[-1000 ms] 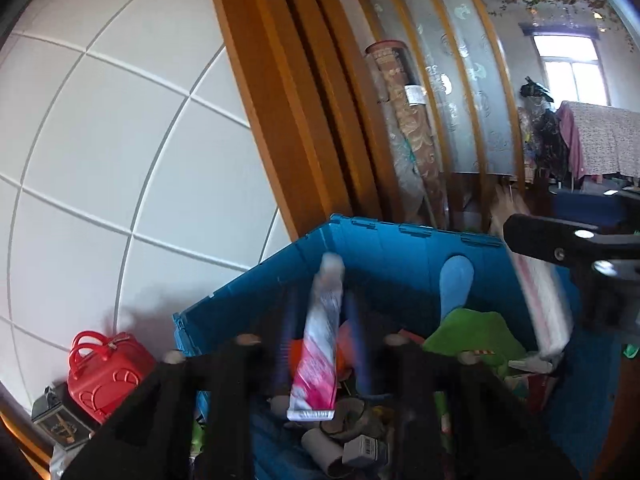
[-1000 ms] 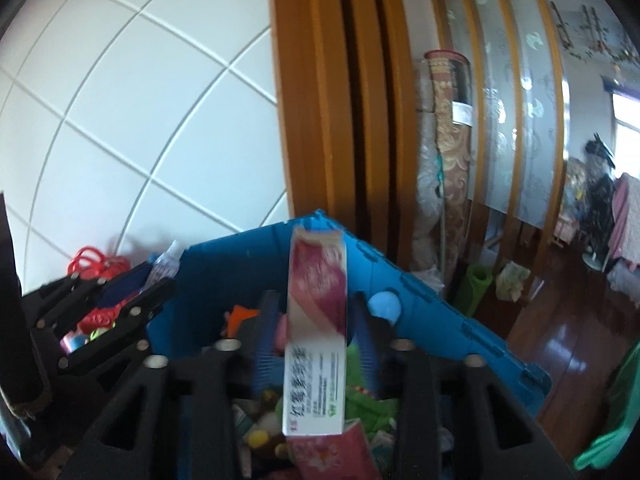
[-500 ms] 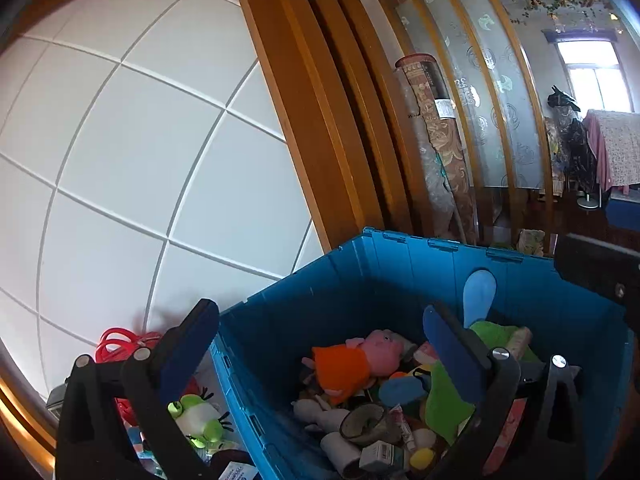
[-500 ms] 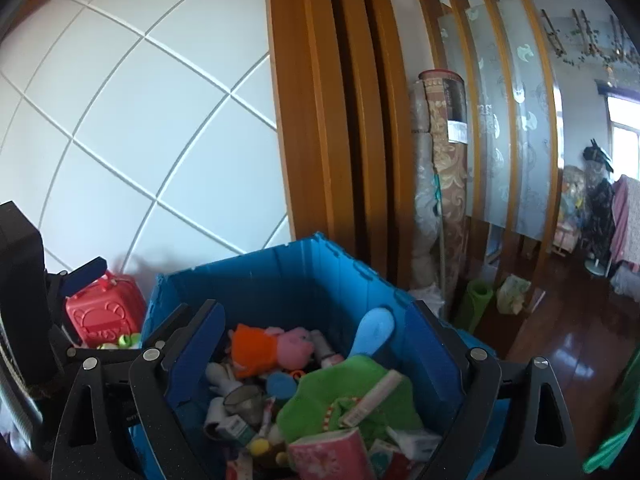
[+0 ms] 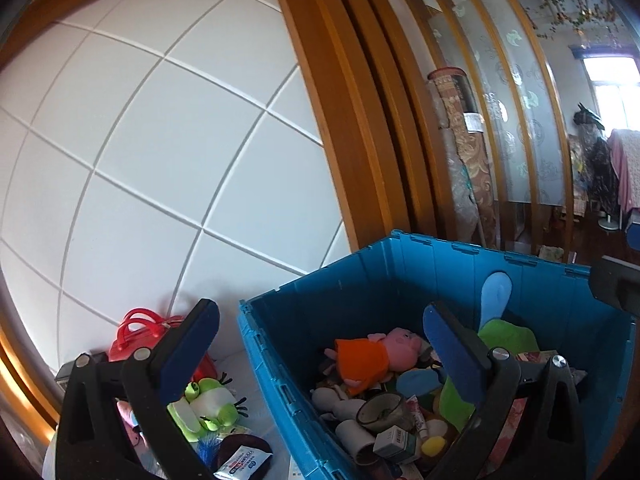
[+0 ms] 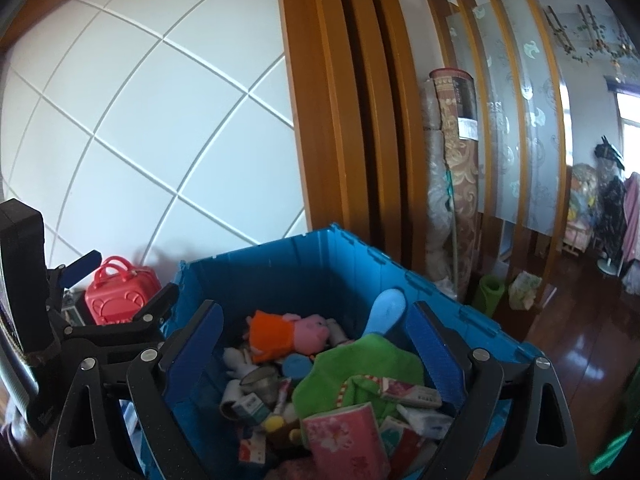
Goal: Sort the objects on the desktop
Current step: 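Move both tools back over the remaining items on the bed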
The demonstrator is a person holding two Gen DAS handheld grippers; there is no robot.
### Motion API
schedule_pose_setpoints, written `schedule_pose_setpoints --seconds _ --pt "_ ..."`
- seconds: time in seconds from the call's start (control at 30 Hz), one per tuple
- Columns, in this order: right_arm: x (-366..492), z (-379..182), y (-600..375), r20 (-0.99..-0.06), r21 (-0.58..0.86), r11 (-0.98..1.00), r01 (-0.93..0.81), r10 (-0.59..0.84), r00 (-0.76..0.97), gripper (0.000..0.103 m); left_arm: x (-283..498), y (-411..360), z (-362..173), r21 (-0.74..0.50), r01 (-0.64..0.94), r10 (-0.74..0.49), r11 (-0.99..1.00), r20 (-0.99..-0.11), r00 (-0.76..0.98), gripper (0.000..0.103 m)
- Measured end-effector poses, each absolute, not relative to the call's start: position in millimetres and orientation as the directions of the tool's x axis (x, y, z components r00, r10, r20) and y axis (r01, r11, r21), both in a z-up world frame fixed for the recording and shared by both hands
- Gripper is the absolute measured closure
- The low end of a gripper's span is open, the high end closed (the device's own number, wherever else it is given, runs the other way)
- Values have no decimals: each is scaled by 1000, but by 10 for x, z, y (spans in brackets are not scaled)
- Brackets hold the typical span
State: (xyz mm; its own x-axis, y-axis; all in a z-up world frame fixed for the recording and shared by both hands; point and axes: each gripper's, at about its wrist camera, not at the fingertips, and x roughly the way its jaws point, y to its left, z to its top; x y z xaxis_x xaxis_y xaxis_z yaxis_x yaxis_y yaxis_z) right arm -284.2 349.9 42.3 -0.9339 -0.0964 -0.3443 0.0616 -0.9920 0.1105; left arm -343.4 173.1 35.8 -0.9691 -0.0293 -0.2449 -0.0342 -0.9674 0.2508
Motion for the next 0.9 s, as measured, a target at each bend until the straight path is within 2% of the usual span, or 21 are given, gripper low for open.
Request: schedule_pose_setpoints --seconds 0.17,0.5,0.7,0.9 --pt "-2803 405 3446 -335 112 -989 92 -125 -934 8 -3395 1587 318 201 -41 -15 -979 -272 -962 0" --pt "-2787 433 3144 -332 89 -989 116 -140 -933 6 -3353 1300 223 198 -4 -51 -980 -269 -962 0" --pt "-2776 480 2787 -323 81 -989 126 -146 -935 5 -3365 834 163 186 30 -82 -982 -281 -956 0" --pt "-2759 437 2155 -333 78 -981 176 -192 -923 5 -3176 14 -134 205 71 -134 -976 -309 -942 0"
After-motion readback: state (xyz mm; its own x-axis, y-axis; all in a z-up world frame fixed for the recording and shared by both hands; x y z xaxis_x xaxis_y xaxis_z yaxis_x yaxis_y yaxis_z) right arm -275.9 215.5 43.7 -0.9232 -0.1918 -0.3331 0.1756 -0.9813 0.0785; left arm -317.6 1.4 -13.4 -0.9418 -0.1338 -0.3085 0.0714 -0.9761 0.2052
